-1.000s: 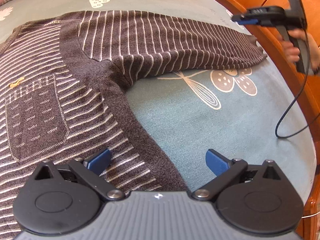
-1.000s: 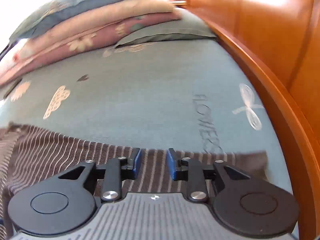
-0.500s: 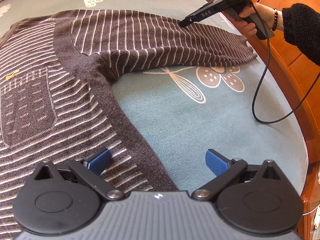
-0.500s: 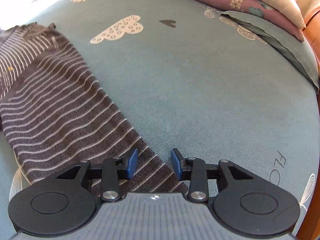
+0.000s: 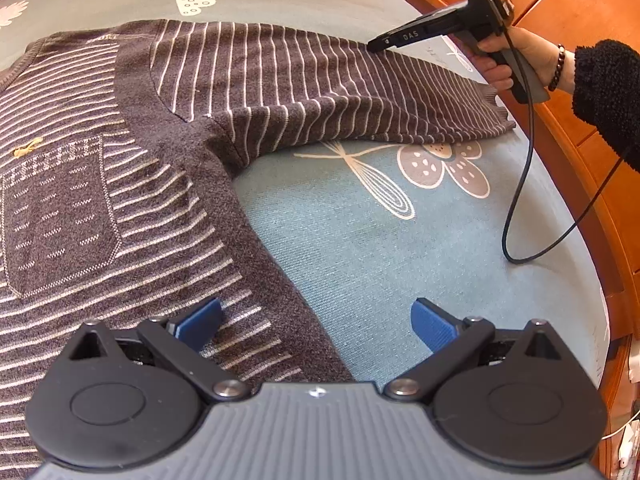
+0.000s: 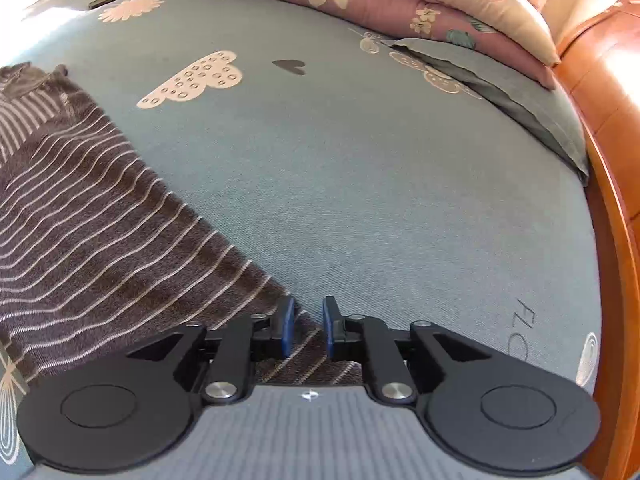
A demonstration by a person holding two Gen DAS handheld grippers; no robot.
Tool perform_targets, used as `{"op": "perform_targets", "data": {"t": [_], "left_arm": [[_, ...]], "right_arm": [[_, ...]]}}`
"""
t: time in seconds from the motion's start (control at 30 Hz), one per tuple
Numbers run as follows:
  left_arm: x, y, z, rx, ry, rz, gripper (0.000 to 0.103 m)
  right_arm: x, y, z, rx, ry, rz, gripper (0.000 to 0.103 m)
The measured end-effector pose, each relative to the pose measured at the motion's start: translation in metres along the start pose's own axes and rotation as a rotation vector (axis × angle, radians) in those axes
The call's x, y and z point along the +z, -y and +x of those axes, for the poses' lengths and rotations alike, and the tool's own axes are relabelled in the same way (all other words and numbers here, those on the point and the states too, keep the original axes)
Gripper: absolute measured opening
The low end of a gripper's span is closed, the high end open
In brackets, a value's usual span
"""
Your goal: Fold clothes
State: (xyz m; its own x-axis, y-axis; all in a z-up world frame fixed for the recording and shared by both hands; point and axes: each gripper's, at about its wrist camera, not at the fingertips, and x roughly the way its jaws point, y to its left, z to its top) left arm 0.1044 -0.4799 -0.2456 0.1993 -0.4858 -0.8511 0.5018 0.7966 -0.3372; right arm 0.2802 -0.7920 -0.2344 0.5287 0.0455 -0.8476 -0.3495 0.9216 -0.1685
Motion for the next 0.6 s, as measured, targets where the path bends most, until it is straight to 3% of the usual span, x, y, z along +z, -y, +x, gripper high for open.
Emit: {"op": "perform_targets", "data": {"t": [0.07, 0.17, 0.27, 0.33, 0.43, 0.6], "left_arm": [[0.000, -0.002, -0.001, 0.002, 0.006, -0.010, 0.100], [0.001, -0.005, -0.001, 0.003, 0.010, -0.034, 0.100], [0.002, -0.007, -0.002, 0.001, 0.013, -0.058, 0.100], [0.001, -0.008, -0.003, 0.003, 0.016, -0.062, 0.100], [-0.002, -0.009, -0.008, 0.024, 0.024, -0.062, 0.100], [-0.006, -0.014, -0.016, 0.057, 0.047, -0.030, 0.100]], "right_arm": [[0.002, 0.005, -0.013, 0.009, 0.045, 0.095, 0.020], [0.008, -0.008, -0.019, 0.150, 0.076, 0.149, 0.020], [0.018, -0.041, 0.000, 0.227, 0.056, 0.081, 0.020], [0.023, -0.056, 0.017, 0.217, 0.030, 0.041, 0.021], [0.031, -0.054, 0.030, 0.089, 0.043, 0.090, 0.022], [0.016, -0.038, -0.008, 0.143, 0.096, 0.336, 0.024]]}}
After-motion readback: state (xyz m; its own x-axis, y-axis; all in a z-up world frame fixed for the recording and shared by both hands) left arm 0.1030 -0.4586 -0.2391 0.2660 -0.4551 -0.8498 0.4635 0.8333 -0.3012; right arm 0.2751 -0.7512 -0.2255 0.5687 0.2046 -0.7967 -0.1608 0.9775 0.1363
